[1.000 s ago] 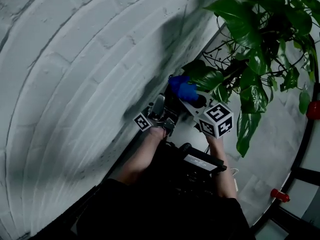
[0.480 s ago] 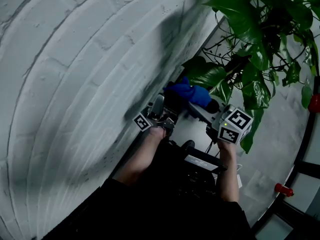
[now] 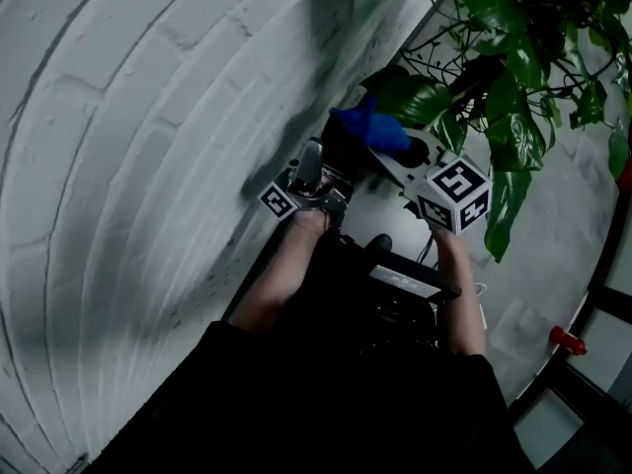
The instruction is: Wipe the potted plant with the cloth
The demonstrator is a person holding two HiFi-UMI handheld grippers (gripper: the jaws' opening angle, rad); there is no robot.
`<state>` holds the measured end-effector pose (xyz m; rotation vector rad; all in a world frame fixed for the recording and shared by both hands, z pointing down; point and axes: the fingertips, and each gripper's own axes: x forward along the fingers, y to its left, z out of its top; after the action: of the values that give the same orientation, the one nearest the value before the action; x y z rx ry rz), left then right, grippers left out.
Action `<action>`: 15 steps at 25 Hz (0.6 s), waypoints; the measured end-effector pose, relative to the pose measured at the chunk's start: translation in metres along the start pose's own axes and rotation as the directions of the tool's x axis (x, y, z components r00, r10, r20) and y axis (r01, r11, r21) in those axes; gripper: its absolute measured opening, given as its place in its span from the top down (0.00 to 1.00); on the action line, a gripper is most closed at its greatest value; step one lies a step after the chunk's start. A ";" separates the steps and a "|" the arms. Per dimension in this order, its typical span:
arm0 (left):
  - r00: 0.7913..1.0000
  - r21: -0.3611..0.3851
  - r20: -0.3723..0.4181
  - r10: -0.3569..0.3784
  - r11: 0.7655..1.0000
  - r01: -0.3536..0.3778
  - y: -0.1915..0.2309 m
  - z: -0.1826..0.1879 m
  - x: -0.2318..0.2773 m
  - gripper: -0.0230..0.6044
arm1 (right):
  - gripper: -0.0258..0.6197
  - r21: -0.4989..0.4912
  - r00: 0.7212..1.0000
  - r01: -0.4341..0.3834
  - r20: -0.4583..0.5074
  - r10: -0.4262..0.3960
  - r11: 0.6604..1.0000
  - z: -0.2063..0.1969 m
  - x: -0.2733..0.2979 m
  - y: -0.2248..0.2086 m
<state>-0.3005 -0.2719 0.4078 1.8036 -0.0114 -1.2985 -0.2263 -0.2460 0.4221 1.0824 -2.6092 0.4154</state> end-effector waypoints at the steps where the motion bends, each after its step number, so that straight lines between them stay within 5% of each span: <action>1: 1.000 0.007 -0.004 -0.003 1.000 0.003 -0.001 0.000 0.003 0.30 | 0.79 -0.002 0.999 -0.027 -0.024 0.027 1.000 -0.007 0.009 0.005; 6: 0.999 0.025 -0.025 0.029 0.999 -0.028 -0.007 -0.007 -0.001 0.30 | 0.79 0.041 0.991 -0.122 -0.060 0.124 0.992 -0.029 0.024 0.038; 15: 0.994 0.078 -0.074 0.075 0.995 -0.069 -0.004 -0.021 -0.002 0.30 | 0.79 0.055 0.986 -0.158 -0.053 0.161 0.986 -0.040 0.014 0.049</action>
<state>-0.2876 -0.2548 0.4081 1.8985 -0.0830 -1.1910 -0.2649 -0.2073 0.4564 0.8658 -2.6564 0.5422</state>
